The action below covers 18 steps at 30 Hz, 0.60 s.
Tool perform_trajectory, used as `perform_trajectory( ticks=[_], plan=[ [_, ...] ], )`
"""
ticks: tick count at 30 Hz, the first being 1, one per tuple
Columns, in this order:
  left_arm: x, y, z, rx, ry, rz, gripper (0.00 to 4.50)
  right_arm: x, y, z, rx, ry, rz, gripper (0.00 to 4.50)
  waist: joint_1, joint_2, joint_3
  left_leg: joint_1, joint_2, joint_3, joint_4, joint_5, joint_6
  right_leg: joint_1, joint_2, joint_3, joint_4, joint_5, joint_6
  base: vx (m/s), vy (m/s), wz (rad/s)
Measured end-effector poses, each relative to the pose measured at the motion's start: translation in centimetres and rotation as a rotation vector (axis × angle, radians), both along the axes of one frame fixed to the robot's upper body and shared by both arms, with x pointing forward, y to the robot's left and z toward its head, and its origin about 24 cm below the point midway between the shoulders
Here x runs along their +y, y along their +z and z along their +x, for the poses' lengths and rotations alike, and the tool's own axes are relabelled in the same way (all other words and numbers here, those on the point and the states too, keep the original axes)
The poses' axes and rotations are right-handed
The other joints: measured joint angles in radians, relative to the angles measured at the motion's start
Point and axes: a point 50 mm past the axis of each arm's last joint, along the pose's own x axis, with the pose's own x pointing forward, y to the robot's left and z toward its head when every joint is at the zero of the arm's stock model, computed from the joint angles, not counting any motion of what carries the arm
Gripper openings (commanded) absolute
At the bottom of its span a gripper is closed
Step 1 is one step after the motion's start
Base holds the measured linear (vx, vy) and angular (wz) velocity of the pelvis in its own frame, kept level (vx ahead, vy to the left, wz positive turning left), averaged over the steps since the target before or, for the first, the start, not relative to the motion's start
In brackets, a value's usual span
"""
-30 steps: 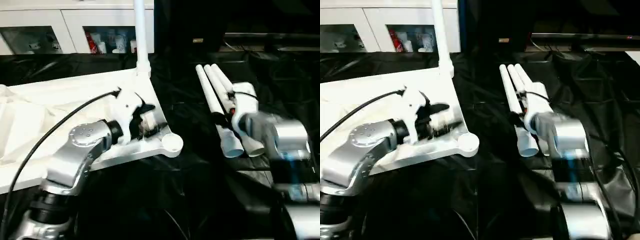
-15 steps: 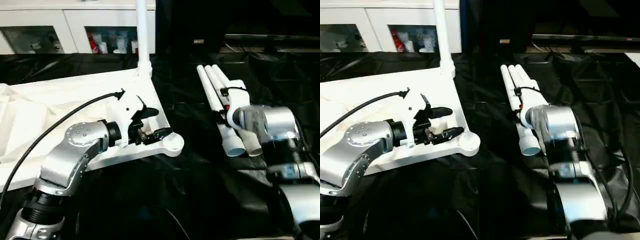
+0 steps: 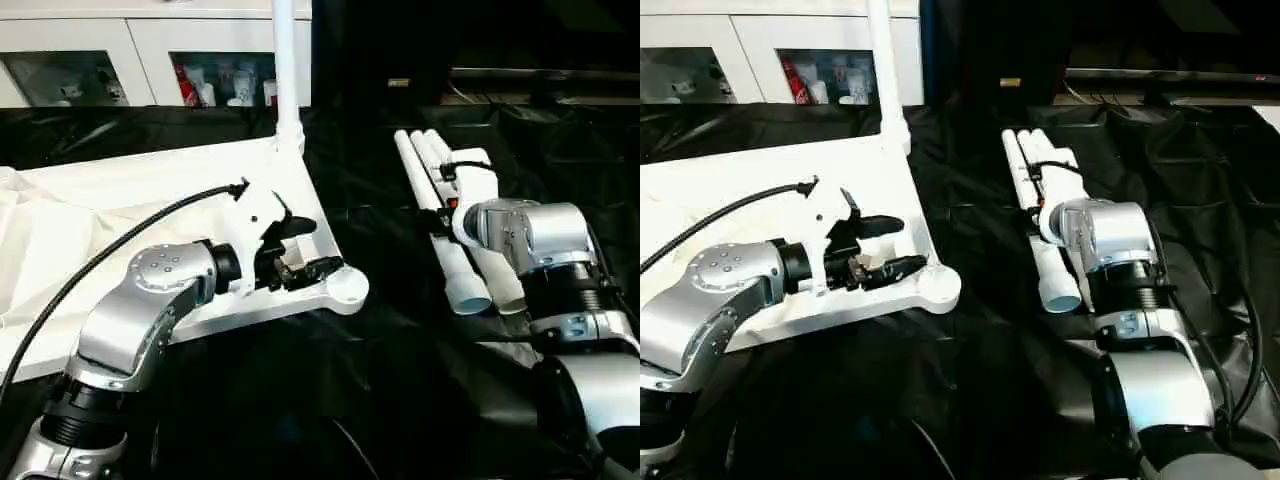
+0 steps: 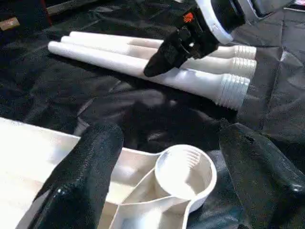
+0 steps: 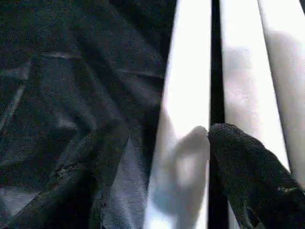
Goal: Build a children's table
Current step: Pick table leg
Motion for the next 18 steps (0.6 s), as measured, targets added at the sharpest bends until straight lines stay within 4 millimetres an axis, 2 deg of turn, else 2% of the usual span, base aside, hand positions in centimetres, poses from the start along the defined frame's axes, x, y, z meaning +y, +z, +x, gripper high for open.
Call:
perform_trajectory(
  ticks=[18],
  plan=[
    [0.2, -0.2, -0.2, 0.014, -0.025, 0.026, 3.77, -0.2, -1.7, -0.8, 0.147, 0.018, 0.073, 3.25, 0.0, 0.0, 0.0, 0.0, 0.0, 0.0, 0.001, 0.0, 0.0, 0.0, 0.0, 0.0, 0.0, 0.0, 0.0, 0.0, 0.0, 0.0]
  ],
)
